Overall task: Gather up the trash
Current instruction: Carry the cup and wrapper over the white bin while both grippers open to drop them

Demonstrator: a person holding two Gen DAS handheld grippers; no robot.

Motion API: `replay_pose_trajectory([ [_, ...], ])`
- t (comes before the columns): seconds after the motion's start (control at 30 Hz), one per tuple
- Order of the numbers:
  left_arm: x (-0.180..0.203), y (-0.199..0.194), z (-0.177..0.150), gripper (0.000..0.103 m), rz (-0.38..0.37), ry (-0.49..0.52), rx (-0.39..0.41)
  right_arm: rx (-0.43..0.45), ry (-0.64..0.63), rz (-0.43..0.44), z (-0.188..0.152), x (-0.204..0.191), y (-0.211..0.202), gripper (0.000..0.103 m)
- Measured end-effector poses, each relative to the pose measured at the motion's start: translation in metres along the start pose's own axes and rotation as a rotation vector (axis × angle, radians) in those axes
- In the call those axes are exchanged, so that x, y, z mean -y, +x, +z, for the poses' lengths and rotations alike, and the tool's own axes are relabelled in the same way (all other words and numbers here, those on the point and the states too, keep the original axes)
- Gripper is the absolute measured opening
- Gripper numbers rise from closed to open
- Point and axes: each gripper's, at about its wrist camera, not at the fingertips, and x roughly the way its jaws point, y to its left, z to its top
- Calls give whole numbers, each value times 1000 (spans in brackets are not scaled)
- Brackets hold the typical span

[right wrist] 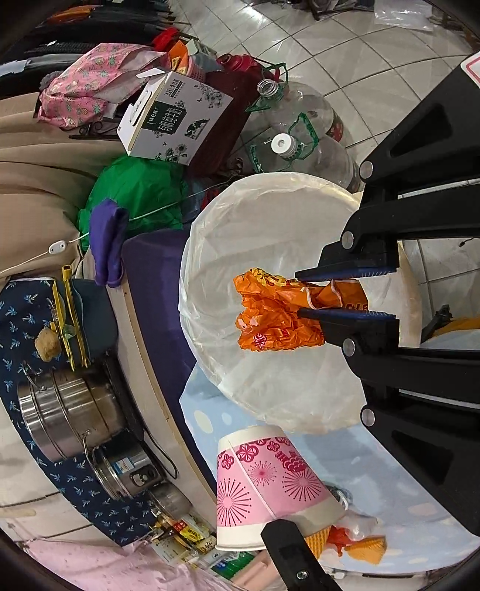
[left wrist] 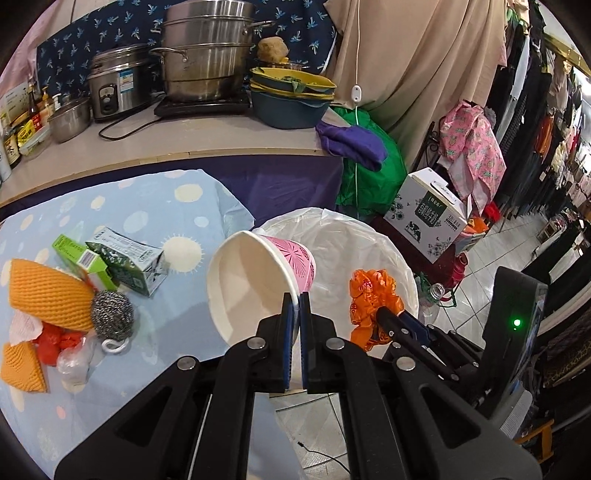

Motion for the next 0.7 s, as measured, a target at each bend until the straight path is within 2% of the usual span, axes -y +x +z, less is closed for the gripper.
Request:
replay_pose_trajectory([
  [0.47,9,31,4,7,27,1,-32,19,33,-6,7,3,4,25],
  [0.6,6,30,3,29,45,-6,-21,27,32,1,9,-1,0,29],
  [0.7,3,25,3,34,58,-11,-6,32,22,7,9,-7,-3,31],
])
